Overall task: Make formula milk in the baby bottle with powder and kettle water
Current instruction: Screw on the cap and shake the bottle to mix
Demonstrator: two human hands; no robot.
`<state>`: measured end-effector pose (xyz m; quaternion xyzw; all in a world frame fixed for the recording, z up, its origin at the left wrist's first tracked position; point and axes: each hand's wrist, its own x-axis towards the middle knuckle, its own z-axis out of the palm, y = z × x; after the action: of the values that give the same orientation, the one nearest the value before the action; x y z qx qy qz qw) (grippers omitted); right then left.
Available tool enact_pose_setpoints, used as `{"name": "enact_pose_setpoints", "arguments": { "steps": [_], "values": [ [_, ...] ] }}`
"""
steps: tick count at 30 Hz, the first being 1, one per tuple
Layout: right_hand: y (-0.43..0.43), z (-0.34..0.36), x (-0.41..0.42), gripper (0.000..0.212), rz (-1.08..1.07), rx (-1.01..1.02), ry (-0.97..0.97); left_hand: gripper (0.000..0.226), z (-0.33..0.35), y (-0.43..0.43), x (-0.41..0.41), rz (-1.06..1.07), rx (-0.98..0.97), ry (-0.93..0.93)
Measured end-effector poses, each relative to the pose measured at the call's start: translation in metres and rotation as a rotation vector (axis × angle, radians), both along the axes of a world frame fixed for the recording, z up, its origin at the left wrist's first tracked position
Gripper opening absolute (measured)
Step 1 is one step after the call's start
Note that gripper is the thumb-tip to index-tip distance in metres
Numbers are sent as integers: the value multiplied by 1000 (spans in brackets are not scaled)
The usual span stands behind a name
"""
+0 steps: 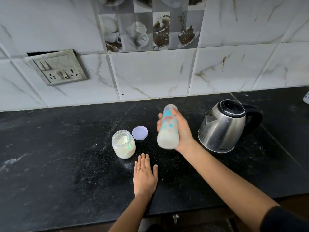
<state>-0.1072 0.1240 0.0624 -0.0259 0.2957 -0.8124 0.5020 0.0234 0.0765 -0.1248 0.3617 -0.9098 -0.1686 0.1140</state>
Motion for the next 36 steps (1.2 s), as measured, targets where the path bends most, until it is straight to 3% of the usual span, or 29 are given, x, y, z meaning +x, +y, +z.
{"name": "enact_pose_setpoints", "arguments": {
  "steps": [2, 3, 5, 7, 9, 14, 18, 20, 23, 26, 29, 33, 36],
  "values": [
    [-7, 6, -9, 25, -112, 34, -191, 68, -2, -1, 0, -2, 4, -7],
    [-8, 5, -10, 23, -119, 36, -198, 66, -2, -1, 0, -3, 9, -12],
    [-5, -1, -1, 21, 2, 26, -86, 71, -1, -1, 0, 3, 13, -7],
    [2, -8, 10, 42, 178, 8, 105, 78, -2, -1, -1, 6, 17, 14],
    [4, -10, 10, 50, 215, -22, 212, 78, -3, -1, -1, 5, 17, 25],
    [-11, -3, -12, 30, -78, 53, -242, 79, -2, -1, 0, 2, 14, 3],
    [2, -5, -7, 59, 230, -3, -70, 79, -3, -1, -1, 5, 14, 5],
    [6, 0, -10, 63, 293, -48, 42, 78, -4, -1, -1, 8, 11, 3],
    [-5, 10, -19, 58, 135, -25, -186, 79, -4, -1, -1, 3, 1, -6],
    [-13, 7, -27, 39, -123, 173, -319, 81, -2, 0, 0, -4, -4, -19],
    [-11, 0, -29, 47, -176, 220, -413, 80, -2, 0, 0, -1, -8, -21],
    [-6, -1, -31, 46, -177, 211, -472, 72, -2, 0, -1, 3, -10, -32],
    [-5, 1, -32, 34, -173, 234, -364, 78, -2, 0, -1, 3, -14, -22]
  ]
}}
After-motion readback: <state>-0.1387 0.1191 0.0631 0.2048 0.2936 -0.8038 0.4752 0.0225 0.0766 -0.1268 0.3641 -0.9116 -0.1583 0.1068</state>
